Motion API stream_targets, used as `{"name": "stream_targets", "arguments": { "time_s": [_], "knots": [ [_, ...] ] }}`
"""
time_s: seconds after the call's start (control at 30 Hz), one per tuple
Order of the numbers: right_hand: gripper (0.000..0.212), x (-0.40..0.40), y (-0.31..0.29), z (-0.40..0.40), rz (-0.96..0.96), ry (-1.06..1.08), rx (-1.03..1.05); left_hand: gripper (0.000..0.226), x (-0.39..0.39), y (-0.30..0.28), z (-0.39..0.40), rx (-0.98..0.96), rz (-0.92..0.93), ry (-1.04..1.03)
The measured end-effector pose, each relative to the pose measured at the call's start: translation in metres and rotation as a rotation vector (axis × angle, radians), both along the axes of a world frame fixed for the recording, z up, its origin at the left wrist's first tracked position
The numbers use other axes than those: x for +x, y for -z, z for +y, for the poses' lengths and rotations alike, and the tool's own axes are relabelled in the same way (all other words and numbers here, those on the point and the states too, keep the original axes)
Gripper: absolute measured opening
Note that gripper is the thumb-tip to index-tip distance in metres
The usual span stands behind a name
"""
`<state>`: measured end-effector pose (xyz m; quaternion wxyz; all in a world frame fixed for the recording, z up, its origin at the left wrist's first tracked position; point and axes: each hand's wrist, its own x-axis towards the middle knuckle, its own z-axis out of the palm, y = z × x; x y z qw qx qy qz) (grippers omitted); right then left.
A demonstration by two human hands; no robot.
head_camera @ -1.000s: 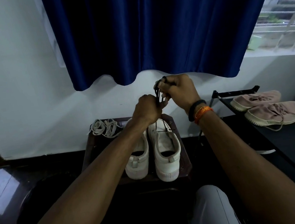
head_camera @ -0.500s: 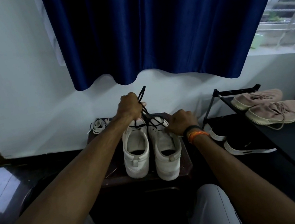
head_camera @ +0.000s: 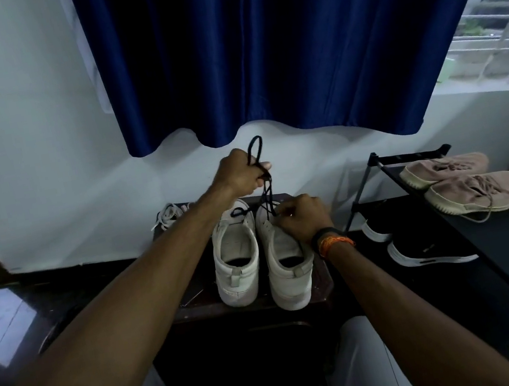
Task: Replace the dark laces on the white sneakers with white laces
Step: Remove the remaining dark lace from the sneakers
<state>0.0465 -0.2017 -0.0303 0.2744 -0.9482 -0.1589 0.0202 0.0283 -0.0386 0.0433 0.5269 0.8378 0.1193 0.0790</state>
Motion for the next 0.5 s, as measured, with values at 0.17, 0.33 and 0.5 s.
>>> {"name": "stream_targets", "arguments": {
  "time_s": [0.17, 0.33, 0.5],
  "knots": [
    [0.032, 0.005, 0.000, 0.007, 0.010, 0.043, -0.010, 0.027, 0.003, 0.003, -0.026, -0.022, 0.022, 0.097],
    [0.029, 0.012, 0.001, 0.007, -0.008, 0.133, -0.003, 0.024, 0.002, 0.006, -0.030, -0.044, 0.047, 0.101],
    [0.025, 0.018, 0.001, -0.003, -0.052, 0.186, 0.056, 0.026, 0.000, 0.002, -0.028, -0.088, 0.044, 0.071]
  ]
}}
